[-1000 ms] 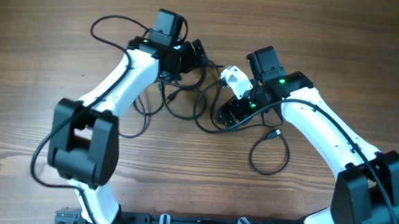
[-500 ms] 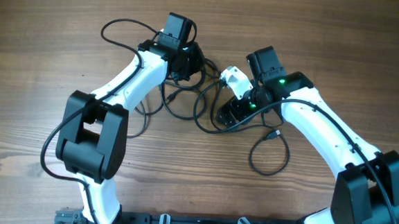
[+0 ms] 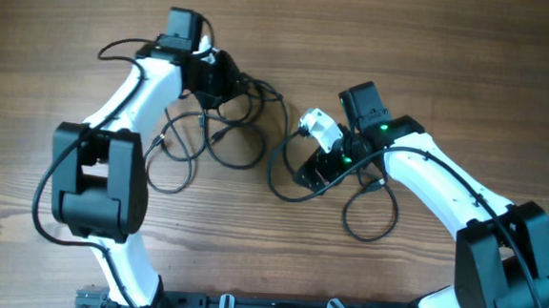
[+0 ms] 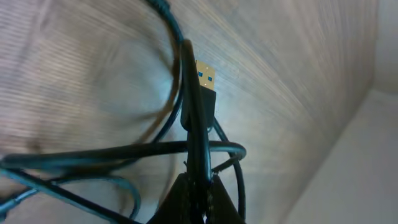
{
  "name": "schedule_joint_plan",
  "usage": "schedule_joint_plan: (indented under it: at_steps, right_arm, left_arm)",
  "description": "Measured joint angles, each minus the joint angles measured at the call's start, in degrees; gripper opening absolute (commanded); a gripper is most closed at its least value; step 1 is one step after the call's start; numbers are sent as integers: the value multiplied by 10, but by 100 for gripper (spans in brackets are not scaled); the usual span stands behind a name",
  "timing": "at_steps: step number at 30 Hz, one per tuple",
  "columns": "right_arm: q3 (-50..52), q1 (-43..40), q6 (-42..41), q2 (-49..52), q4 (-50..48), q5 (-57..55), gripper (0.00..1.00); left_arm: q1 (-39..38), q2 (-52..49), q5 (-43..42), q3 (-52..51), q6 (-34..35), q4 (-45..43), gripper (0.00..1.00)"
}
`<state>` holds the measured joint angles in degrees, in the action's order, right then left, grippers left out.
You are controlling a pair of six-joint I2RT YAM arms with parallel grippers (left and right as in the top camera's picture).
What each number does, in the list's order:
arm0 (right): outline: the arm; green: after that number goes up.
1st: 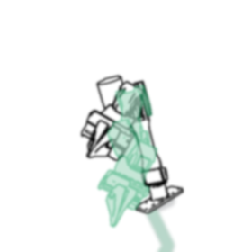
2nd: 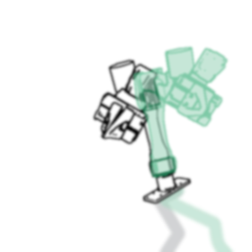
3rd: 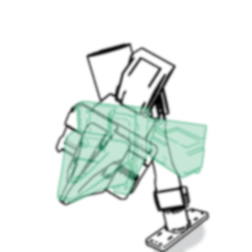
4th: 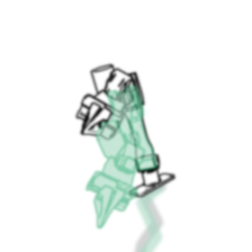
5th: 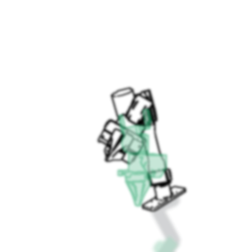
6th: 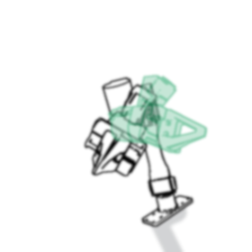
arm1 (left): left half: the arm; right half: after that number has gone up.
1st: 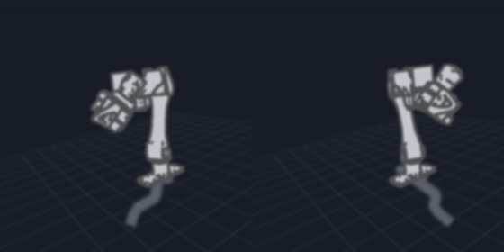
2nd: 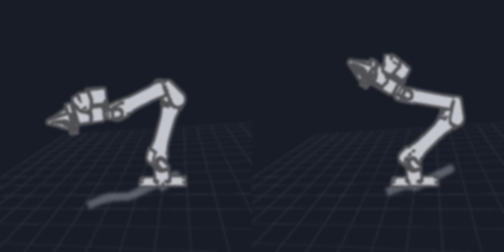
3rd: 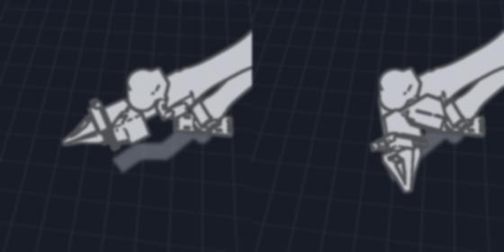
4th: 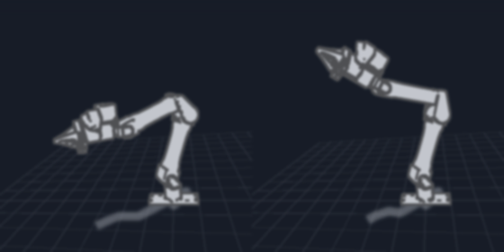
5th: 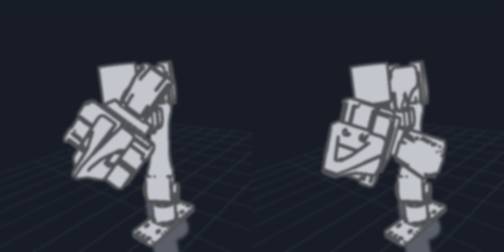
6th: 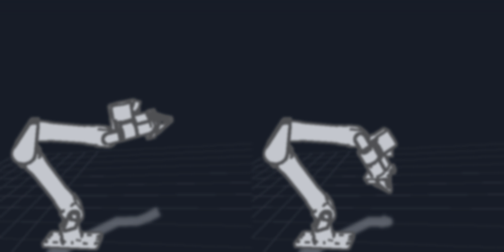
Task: Untangle cables
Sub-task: 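Grasp a black cable with the right gripper and pull it up-right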
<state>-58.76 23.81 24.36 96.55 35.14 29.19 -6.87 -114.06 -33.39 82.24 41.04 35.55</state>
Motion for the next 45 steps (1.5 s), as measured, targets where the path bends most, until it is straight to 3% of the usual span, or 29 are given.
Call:
schedule_joint_plan:
  at_steps: [9,14,20,26,31,33,35,36,42,45]
  right_arm:
    - [1,40,13,0,1,26,100]
    - [1,87,15,0,6,-29,99]
    - [1,119,8,16,25,-114,99]
    - [1,120,-6,41,36,-154,76]
    - [1,120,-13,56,47,-177,68]
    - [2,120,-17,57,49,-182,47]
    - [2,120,-21,57,49,-186,12]
    - [2,120,-20,57,49,-187,4]
    - [2,120,-31,57,49,-188,4]
    - [1,120,-59,56,52,-188,4]
  left_arm:
    - [25,0,-43,0,-63,72,6]
    - [25,0,-49,0,-96,92,12]
    - [25,0,-55,0,-146,108,11]
    - [25,0,-56,0,-186,108,11]
    - [25,0,-54,0,-195,108,10]
    - [25,0,-52,0,-196,108,10]
    - [25,0,-50,0,-197,108,10]
    - [25,0,-48,0,-198,108,10]
    - [25,0,-33,0,-198,108,11]
    - [25,0,-29,0,-200,108,24]
